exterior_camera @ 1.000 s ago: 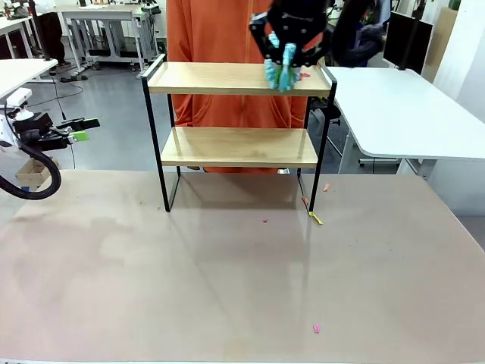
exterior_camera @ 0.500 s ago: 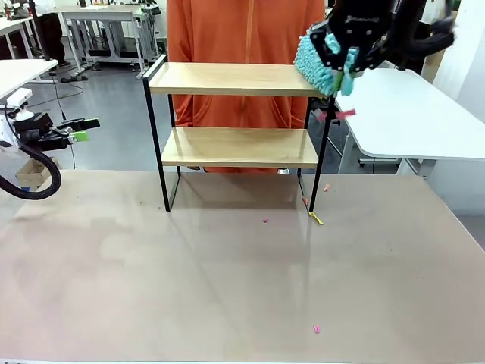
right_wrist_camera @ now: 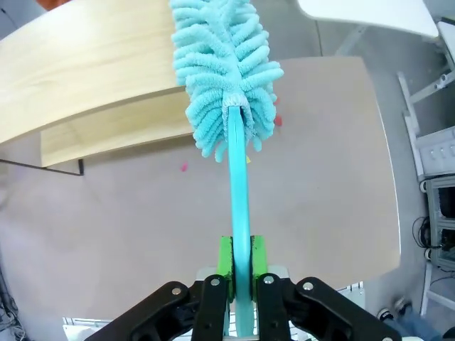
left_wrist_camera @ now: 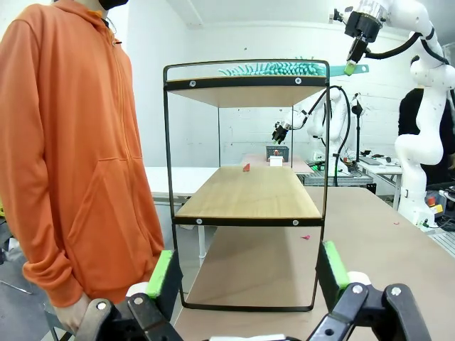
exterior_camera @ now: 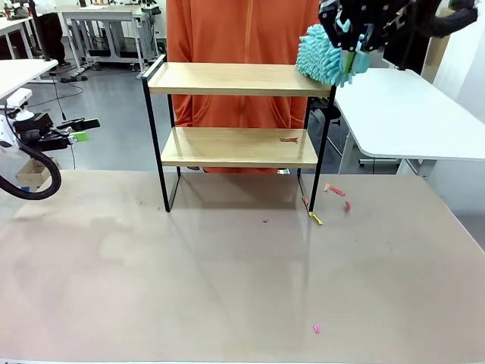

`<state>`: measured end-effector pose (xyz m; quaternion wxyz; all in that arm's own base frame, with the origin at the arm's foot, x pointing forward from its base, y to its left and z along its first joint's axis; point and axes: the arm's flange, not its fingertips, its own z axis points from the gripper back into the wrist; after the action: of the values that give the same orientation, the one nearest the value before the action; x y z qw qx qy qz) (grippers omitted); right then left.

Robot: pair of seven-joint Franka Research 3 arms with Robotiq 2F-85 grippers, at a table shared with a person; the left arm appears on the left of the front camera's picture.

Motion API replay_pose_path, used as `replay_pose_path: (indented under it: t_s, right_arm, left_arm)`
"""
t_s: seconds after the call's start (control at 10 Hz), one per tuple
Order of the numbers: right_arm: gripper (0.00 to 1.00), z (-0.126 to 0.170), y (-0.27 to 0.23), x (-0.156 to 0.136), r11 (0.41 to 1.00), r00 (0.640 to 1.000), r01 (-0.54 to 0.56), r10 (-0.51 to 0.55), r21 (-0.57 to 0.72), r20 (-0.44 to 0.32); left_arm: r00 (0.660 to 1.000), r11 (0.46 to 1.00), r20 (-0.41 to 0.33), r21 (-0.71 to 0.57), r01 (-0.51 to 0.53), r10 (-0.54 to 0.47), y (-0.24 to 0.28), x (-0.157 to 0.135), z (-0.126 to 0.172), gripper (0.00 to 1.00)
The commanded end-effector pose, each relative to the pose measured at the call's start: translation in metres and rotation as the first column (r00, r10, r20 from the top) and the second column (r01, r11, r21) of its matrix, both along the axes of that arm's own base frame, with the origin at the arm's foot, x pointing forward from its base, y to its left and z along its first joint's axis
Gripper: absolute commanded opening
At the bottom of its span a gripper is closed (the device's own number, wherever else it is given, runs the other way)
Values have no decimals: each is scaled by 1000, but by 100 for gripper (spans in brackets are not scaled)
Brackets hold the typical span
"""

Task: Clean the shelf.
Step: Clean the specific section of the Shelf indicated by the human with the Duster.

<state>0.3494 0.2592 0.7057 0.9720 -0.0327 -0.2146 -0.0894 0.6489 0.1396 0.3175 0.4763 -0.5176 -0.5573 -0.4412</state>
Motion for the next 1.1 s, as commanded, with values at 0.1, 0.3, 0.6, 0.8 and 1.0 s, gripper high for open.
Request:
replay_pose_path:
  t_s: [0.1, 0.3, 0.6, 0.8, 1.0]
  right_arm:
    - [13, 0, 0, 0, 1000, 1000, 0, 0, 0, 0]
    - [13, 14, -3, -20, 990, 983, -138, 136, 9, 125]
    - [13, 25, -9, -44, 975, 957, -216, 221, -47, 190]
    - [13, 29, -6, -57, 926, 913, -375, 375, -27, 164]
    - [13, 30, -7, -72, 805, 802, -593, 589, 10, 101]
  left_arm:
    - [1000, 1000, 12, 6, 6, -6, 0, -1, 3, 100]
    - [1000, 1000, 12, 6, 6, -6, 0, -1, 3, 100]
    - [1000, 1000, 12, 6, 6, -6, 0, -1, 3, 100]
    - [1000, 1000, 12, 6, 6, -6, 0, -1, 3, 100]
    - [1000, 1000, 12, 6, 6, -6, 0, -1, 3, 100]
